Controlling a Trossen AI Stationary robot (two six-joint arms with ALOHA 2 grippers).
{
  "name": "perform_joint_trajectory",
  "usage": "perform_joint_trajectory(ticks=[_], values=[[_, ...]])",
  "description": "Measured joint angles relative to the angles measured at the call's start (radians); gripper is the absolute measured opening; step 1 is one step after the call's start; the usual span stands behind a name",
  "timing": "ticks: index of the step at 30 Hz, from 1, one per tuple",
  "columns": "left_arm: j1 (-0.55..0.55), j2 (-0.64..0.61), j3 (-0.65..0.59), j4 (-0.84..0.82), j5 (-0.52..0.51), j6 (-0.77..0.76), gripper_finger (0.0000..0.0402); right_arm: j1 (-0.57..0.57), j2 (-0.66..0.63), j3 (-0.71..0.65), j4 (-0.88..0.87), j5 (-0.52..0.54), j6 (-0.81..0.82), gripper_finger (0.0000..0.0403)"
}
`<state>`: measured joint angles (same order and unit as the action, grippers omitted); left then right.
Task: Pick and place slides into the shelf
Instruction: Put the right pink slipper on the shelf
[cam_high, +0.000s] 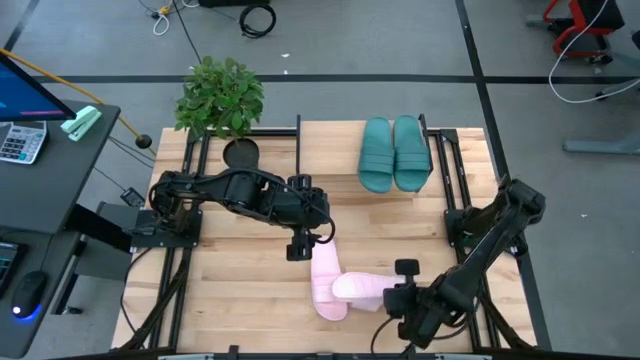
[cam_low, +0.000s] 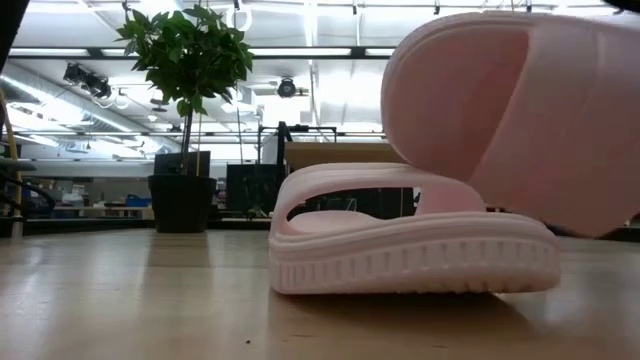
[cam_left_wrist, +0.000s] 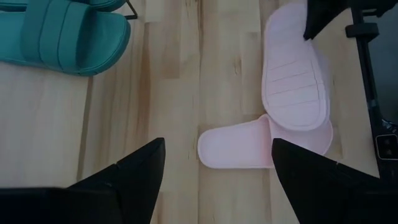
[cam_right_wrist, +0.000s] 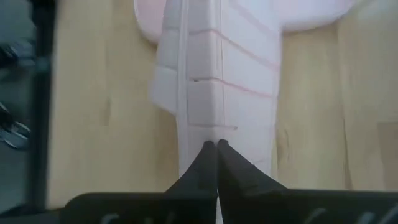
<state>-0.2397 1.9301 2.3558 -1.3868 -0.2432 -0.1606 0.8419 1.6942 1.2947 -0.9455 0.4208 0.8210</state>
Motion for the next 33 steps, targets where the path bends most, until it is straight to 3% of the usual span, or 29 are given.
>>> perform_joint_trajectory(ticks=[12, 20, 26, 33], values=[[0.001, 0.000, 0.000, 0.038, 0.000, 0.017, 0.0298, -0.062, -0.252, 0.002, 0.000, -0.024, 0.103, 0.0001], [0.001, 0.000, 0.000, 0.037, 0.000, 0.016, 0.0298, -0.048, -0.271, -0.016, 0.004, -0.074, 0.102, 0.0008], [0.001, 0.000, 0.000, 0.037, 0.000, 0.017, 0.0298, -0.084, -0.277, -0.203, 0.094, -0.251, 0.196, 0.0060], [0.001, 0.000, 0.000, 0.037, 0.000, 0.018, 0.0298, -0.150, -0.307, -0.432, 0.402, -0.400, 0.193, 0.0153]])
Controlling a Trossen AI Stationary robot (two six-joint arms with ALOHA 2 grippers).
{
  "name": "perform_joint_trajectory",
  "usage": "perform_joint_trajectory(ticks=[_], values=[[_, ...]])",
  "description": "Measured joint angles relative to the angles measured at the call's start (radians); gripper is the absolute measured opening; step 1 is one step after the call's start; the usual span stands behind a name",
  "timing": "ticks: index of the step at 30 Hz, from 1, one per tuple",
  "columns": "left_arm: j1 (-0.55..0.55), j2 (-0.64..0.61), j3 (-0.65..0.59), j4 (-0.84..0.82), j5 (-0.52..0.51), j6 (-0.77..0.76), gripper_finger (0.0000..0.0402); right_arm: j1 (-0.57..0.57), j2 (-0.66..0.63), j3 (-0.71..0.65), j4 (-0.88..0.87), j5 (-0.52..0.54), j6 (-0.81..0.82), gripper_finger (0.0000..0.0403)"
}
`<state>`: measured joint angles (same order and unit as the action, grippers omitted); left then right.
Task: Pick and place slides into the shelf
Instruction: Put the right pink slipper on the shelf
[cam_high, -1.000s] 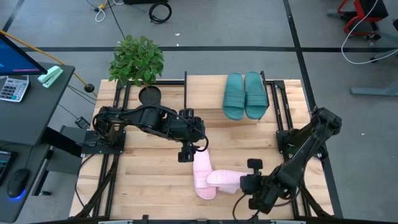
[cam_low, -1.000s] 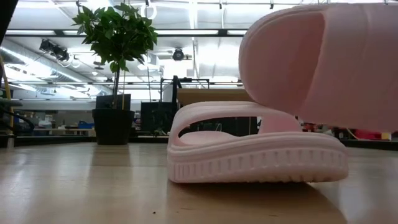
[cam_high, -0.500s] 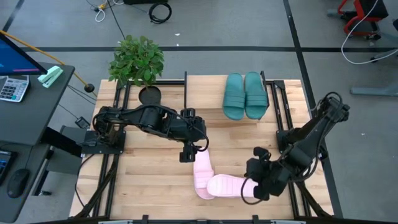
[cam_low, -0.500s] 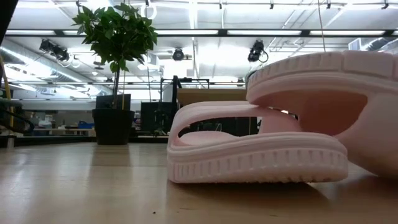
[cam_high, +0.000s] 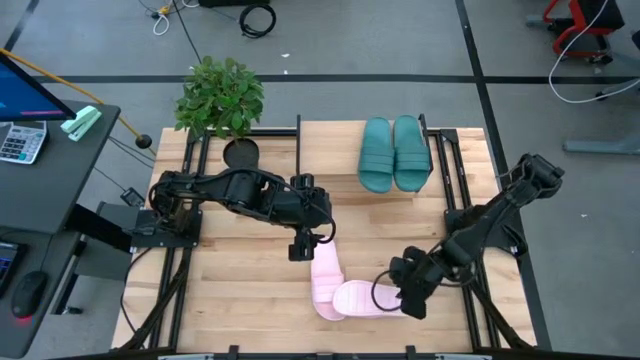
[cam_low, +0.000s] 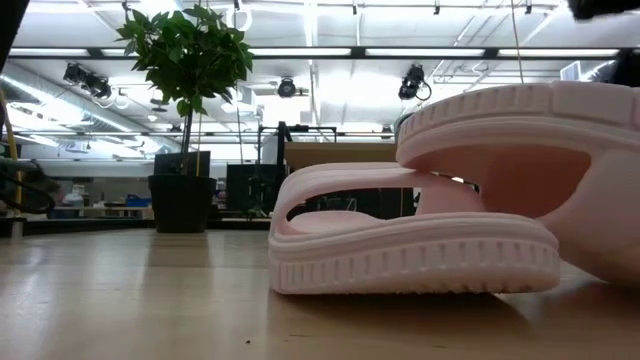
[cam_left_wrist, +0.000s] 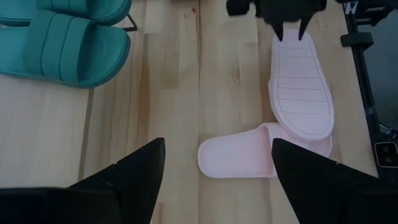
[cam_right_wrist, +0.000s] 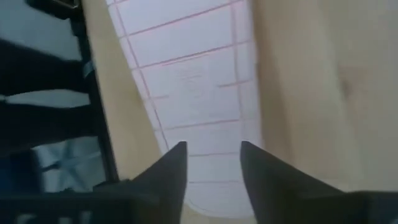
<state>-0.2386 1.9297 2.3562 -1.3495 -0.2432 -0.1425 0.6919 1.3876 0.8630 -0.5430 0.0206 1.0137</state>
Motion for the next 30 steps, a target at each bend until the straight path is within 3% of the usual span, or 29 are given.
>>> perform_joint_trajectory(ticks=[6, 11, 19, 30], values=[[0.000, 0.000, 0.000, 0.000, 0.000, 0.000, 0.0298, -0.071, -0.002, -0.122, 0.125, -0.193, -0.086, 0.0227], [0.000, 0.000, 0.000, 0.000, 0.000, -0.002, 0.0298, -0.128, -0.002, -0.171, 0.133, -0.256, -0.153, 0.0260], [0.000, 0.000, 0.000, -0.001, 0.000, -0.003, 0.0298, -0.204, -0.002, -0.227, 0.226, -0.324, -0.208, 0.0270], [0.000, 0.000, 0.000, -0.001, 0.000, -0.003, 0.0298, -0.214, -0.002, -0.312, 0.415, -0.387, -0.200, 0.0270]])
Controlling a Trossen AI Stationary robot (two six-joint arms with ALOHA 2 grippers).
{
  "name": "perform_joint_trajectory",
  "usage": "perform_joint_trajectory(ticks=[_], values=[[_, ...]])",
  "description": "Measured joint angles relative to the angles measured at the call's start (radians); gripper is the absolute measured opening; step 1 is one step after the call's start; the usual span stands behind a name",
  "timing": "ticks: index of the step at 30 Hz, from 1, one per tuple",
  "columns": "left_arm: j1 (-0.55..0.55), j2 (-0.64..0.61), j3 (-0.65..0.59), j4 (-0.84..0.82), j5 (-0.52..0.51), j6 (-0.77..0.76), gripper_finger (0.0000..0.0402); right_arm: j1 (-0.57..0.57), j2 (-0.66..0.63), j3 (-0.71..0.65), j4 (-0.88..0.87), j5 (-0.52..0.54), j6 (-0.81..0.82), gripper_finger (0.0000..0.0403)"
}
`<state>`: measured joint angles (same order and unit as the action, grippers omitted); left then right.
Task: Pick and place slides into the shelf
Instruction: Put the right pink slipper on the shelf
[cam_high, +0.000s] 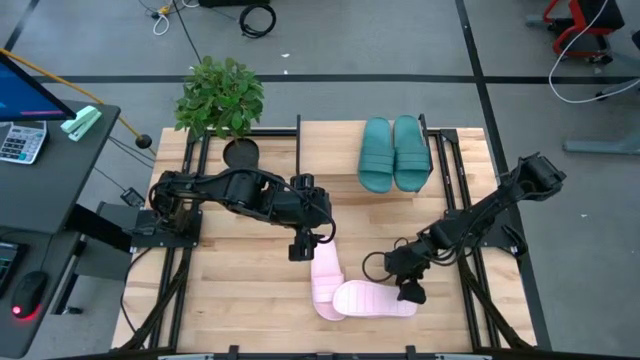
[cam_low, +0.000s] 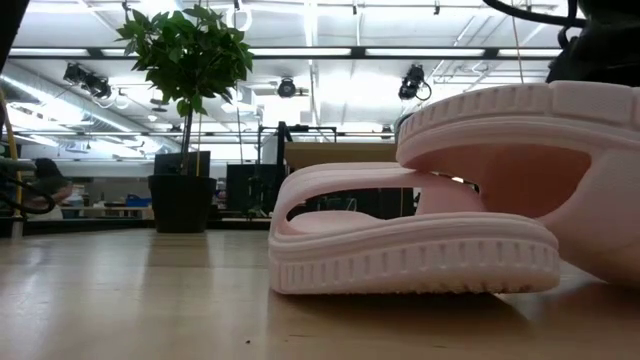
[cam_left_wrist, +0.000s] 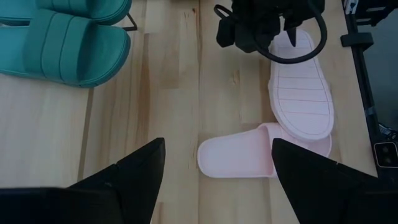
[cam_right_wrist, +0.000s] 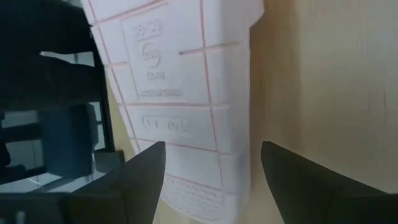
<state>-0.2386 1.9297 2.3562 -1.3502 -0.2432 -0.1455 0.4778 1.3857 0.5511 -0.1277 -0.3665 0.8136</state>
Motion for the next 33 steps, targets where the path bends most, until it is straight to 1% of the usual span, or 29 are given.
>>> perform_joint_trajectory(ticks=[4, 11, 15, 18, 22, 26, 30, 33], values=[[0.001, 0.000, 0.000, 0.000, 0.000, 0.000, 0.0298, 0.000, 0.000, -0.025, 0.013, 0.026, -0.005, 0.0270], [0.007, 0.000, 0.000, 0.000, 0.000, -0.003, 0.0298, 0.001, 0.001, -0.070, 0.212, 0.023, 0.046, 0.0270], [0.007, 0.000, 0.000, 0.000, 0.000, -0.003, 0.0298, 0.003, 0.003, -0.070, 0.238, 0.022, 0.036, 0.0270], [0.007, 0.000, 0.000, 0.001, 0.000, -0.002, 0.0298, 0.005, 0.019, -0.070, 0.256, 0.004, 0.033, 0.0270], [0.007, 0.000, 0.000, 0.001, 0.000, -0.005, 0.0298, 0.019, 0.051, -0.069, 0.345, -0.061, 0.083, 0.0268], [0.007, 0.000, 0.000, 0.001, 0.000, -0.006, 0.0298, 0.046, 0.058, -0.032, 0.359, -0.086, 0.111, 0.0259], [0.006, 0.000, 0.000, 0.001, 0.000, -0.004, 0.0298, 0.073, 0.055, 0.032, 0.364, -0.084, 0.111, 0.0250], [0.007, 0.000, 0.000, 0.001, 0.000, -0.003, 0.0298, 0.098, 0.055, 0.084, 0.355, -0.041, 0.109, 0.0244]])
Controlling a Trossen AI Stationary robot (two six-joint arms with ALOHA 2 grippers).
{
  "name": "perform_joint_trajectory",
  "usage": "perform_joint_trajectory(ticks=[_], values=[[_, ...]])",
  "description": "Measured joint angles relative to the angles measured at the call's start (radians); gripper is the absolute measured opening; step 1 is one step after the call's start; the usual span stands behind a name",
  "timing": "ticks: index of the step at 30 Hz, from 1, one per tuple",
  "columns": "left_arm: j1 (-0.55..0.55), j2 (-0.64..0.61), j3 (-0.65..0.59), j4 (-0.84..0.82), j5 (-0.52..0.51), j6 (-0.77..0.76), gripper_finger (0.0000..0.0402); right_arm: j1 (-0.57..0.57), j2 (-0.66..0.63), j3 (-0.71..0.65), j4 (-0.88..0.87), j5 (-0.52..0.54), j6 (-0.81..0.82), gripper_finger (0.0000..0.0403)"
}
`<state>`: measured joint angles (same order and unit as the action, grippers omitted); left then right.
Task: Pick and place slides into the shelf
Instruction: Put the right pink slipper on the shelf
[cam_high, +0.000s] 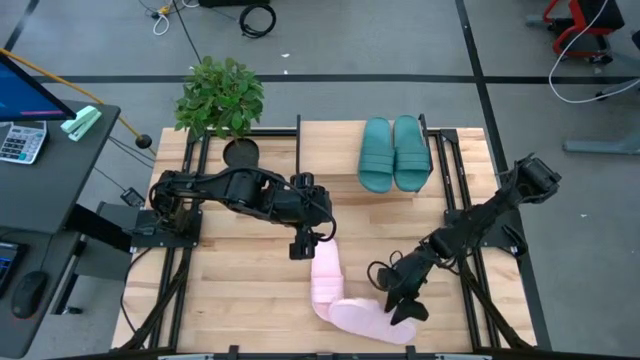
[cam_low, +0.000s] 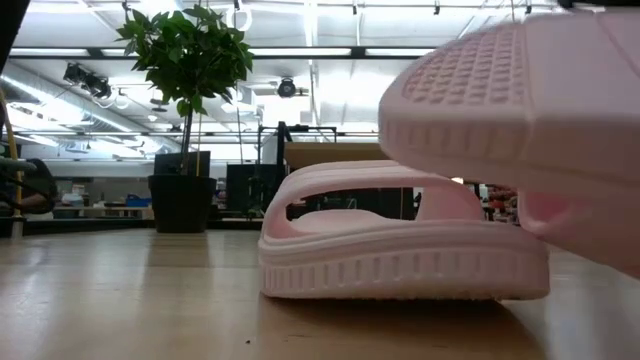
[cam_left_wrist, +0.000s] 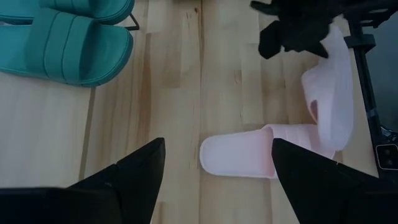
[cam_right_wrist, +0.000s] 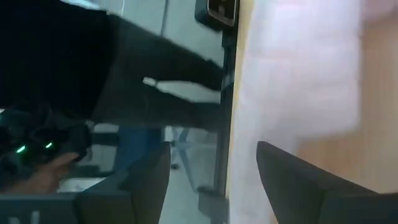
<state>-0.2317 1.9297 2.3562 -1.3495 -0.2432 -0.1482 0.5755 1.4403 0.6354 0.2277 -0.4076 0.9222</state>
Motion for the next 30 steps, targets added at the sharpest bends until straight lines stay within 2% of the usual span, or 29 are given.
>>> perform_joint_trajectory(ticks=[9, 12, 17, 21, 30], values=[[0.011, 0.000, 0.000, 0.004, 0.000, 0.003, 0.0298, 0.065, 0.025, 0.041, -0.091, 0.230, -0.033, 0.0240], [0.016, 0.000, 0.000, 0.005, 0.000, 0.004, 0.0298, 0.050, 0.016, 0.040, -0.162, 0.314, -0.060, 0.0239], [0.017, 0.000, 0.000, 0.010, 0.000, 0.005, 0.0298, -0.012, 0.005, 0.042, -0.175, 0.408, -0.116, 0.0238], [0.017, 0.000, 0.000, 0.014, 0.000, 0.005, 0.0298, -0.091, 0.007, 0.041, -0.197, 0.388, -0.203, 0.0238], [0.017, 0.000, 0.000, 0.015, 0.000, 0.003, 0.0298, -0.270, 0.023, 0.041, -0.208, 0.185, -0.322, 0.0238]])
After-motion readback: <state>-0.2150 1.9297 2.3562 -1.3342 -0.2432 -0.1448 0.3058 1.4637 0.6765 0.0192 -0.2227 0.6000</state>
